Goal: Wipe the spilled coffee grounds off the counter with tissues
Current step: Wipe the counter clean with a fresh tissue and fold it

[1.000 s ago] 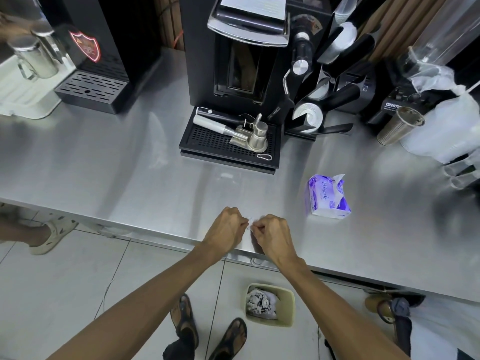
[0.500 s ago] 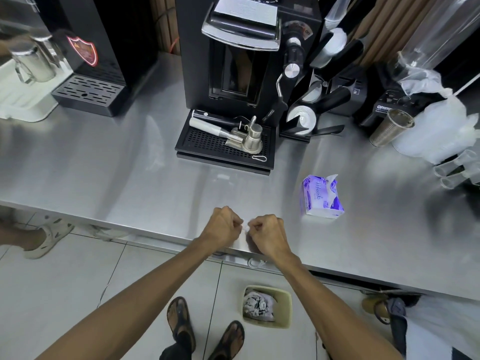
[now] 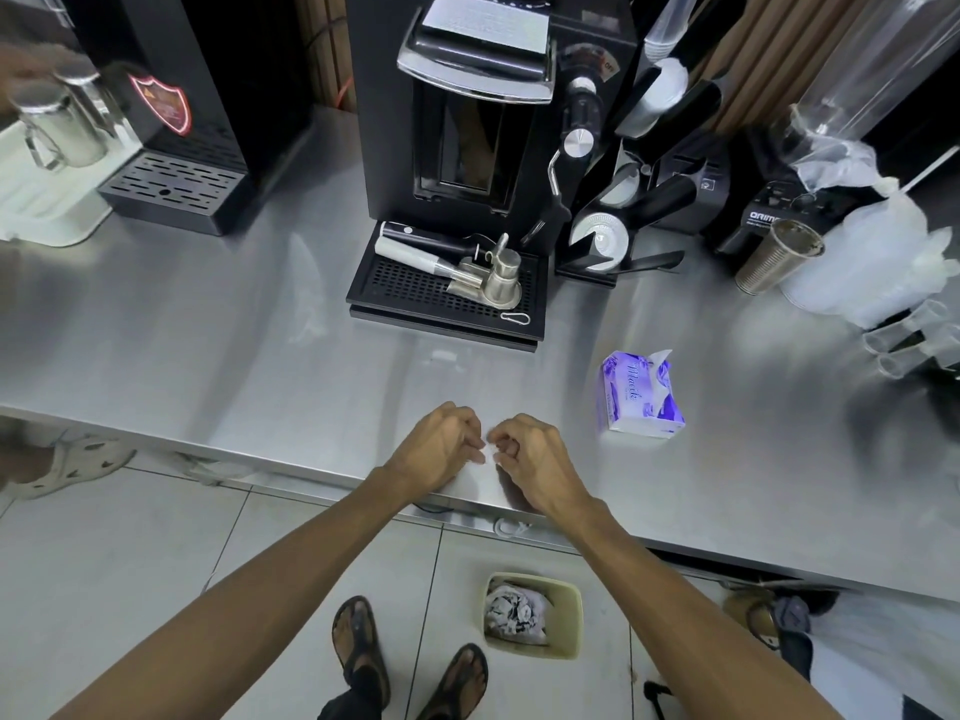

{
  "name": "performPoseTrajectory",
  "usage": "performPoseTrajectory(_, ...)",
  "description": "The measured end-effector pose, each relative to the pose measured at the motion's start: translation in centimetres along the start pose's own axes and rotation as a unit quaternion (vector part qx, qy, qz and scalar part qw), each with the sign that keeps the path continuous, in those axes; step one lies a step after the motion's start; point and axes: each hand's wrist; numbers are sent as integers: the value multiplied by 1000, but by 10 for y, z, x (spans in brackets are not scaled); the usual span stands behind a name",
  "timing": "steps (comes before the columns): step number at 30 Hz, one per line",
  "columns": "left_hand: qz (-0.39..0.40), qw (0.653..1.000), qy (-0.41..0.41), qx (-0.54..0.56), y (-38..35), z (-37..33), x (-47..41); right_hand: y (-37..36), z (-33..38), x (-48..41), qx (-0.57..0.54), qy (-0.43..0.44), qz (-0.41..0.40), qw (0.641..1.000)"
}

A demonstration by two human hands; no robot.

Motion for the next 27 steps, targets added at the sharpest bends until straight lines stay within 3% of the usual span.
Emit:
performPoseTrajectory(5, -34, 998, -42, -17, -7, 5, 3, 3, -7, -4, 11, 44, 39, 998)
performPoseTrajectory(9, -80, 996, 2, 28, -7, 0, 9, -1, -6, -4, 6, 34, 44, 998)
performPoseTrajectory(16, -133, 991, 3, 1, -20, -5, 20, -10, -4, 1, -13, -10, 6, 1000)
performPoseTrajectory(27, -117, 992, 36, 34, -31, -15, 38, -21, 13, 8, -60, -127, -65, 988)
Point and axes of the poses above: each hand's wrist, its own x-axis away from the middle knuckle, its own y-axis out of the back of the hand, z = x × y, and after that the axes turned 7 degrees about -y, right-handed
